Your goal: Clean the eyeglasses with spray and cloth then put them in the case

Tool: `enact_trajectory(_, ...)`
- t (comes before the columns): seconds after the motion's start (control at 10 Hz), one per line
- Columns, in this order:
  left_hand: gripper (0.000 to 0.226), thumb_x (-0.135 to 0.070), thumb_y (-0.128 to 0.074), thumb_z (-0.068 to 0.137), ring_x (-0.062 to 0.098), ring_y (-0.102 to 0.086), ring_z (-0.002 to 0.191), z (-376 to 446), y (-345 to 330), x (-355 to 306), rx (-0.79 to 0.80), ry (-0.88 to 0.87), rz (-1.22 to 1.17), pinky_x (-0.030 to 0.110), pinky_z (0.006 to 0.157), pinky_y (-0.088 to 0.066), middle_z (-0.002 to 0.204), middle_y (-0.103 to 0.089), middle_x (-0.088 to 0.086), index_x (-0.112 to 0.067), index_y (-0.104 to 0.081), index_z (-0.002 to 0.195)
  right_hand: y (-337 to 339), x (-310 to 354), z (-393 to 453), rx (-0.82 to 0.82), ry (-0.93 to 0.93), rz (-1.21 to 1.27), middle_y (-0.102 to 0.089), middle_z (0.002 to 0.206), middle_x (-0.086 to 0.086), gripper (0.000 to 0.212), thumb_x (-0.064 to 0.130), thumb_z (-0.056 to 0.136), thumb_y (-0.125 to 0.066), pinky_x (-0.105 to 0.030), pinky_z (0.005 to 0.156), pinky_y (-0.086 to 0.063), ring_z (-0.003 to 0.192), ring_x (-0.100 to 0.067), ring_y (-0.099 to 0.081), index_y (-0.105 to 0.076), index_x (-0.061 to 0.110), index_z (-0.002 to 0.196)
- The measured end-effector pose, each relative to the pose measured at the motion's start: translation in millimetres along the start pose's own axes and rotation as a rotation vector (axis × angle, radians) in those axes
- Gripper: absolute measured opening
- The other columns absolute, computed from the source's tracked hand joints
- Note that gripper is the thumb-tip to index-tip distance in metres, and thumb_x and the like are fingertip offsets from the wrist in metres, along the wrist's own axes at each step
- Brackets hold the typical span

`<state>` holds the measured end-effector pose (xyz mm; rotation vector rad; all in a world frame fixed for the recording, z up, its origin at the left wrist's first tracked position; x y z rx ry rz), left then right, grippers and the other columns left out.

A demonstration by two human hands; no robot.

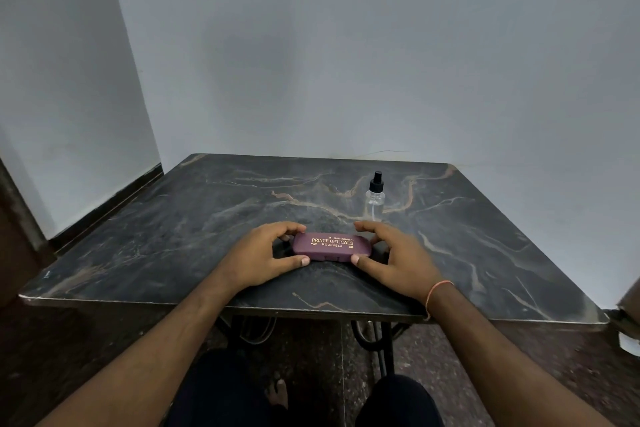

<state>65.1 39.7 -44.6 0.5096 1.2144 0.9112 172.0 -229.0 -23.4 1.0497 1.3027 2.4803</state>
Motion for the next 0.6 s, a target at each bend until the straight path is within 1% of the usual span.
enact_trajectory(0.1,0.089,-0.079,-0.074,0.078,0.005,-0.061,0.135,-4,0,0,-0.003,0.028,0.061,0.041,0.113,-0.053,0.149,-0.065,-0.017,-0.037,-0.056,0.154,-3,-2,-2,0.023,-0.002,-0.077,-0.055,0.162,0.008,0.083,0.059,0.092,-0.078,-0.035,0.121,-0.043,0.145,-0.015,-0.054,-0.045,0.032,0.163)
enact_trajectory(0.2,0.105,-0.092,-0.058,0.078,0.015,-0.049,0.151,-11,0,-3,-0.01,0.083,0.202,0.045,0.122,-0.044,0.166,-0.052,-0.01,-0.034,-0.043,0.165,-5,-4,-8,0.047,-0.05,-0.157,-0.04,0.173,0.002,0.102,0.073,0.089,-0.07,-0.039,0.13,-0.033,0.158,-0.02,-0.039,-0.028,0.028,0.171)
enact_trajectory(0.3,0.118,-0.1,-0.036,0.081,0.018,-0.027,0.167,-20,-3,-6,0.044,0.13,0.327,0.051,0.132,-0.029,0.179,-0.033,-0.004,-0.027,-0.026,0.173,-8,-9,-17,0.092,-0.16,-0.268,-0.022,0.182,0.003,0.118,0.092,0.083,-0.047,-0.056,0.134,-0.026,0.167,-0.02,-0.023,-0.01,0.029,0.175)
enact_trajectory(0.4,0.122,-0.101,-0.02,0.083,0.018,-0.012,0.171,-31,-7,-7,0.12,0.19,0.423,0.055,0.136,-0.016,0.184,-0.018,-0.004,-0.023,-0.015,0.176,-8,-14,-27,0.149,-0.254,-0.361,-0.005,0.185,0.007,0.122,0.099,0.081,-0.027,-0.061,0.136,-0.011,0.171,-0.017,-0.006,0.0,0.027,0.176)
enact_trajectory(0.5,0.124,-0.101,-0.011,0.081,0.018,-0.008,0.171,-39,-8,-11,0.17,0.238,0.465,0.056,0.136,-0.011,0.185,-0.012,-0.007,-0.022,-0.013,0.176,-8,-15,-36,0.184,-0.305,-0.404,0.002,0.185,0.009,0.123,0.1,0.079,-0.016,-0.064,0.135,-0.006,0.171,-0.015,0.0,0.002,0.027,0.176)
enact_trajectory(0.6,0.126,-0.101,-0.005,0.078,0.019,-0.009,0.171,-42,-7,-17,0.171,0.232,0.486,0.057,0.136,-0.011,0.185,-0.01,-0.007,-0.023,-0.014,0.176,-8,-14,-40,0.194,-0.324,-0.434,0.003,0.185,0.008,0.123,0.1,0.079,-0.01,-0.065,0.135,-0.005,0.171,-0.015,0.0,0.002,0.025,0.176)
Point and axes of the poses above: each hand's wrist, its own z-axis towards the middle knuckle, its own y-axis out of the back of the hand, x = y × z, the point moved 5 cm from there along z, towards the middle knuckle
